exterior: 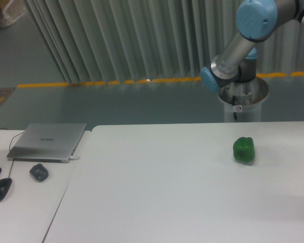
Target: Place the red pepper on the table
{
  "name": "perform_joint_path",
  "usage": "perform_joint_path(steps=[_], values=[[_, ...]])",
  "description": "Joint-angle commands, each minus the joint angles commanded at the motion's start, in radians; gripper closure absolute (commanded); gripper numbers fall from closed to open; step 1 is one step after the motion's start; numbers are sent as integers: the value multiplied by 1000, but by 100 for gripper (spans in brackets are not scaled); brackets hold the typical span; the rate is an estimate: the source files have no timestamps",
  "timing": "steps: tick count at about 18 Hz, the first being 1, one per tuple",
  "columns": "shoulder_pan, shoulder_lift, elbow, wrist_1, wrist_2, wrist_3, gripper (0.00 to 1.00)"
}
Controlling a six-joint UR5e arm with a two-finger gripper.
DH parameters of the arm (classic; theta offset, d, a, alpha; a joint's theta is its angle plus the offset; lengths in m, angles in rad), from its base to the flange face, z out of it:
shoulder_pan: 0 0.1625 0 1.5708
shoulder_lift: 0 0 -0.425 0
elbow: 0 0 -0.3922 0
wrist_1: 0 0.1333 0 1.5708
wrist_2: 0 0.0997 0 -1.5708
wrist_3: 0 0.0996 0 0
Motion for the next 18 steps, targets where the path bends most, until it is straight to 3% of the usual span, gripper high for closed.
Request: perform_joint_path(steps=[2, 16, 18], values=[[15, -17, 43, 5, -6, 2, 0], [15, -32, 28, 9, -26, 3, 0], [15, -32, 26, 8, -26, 3, 18]])
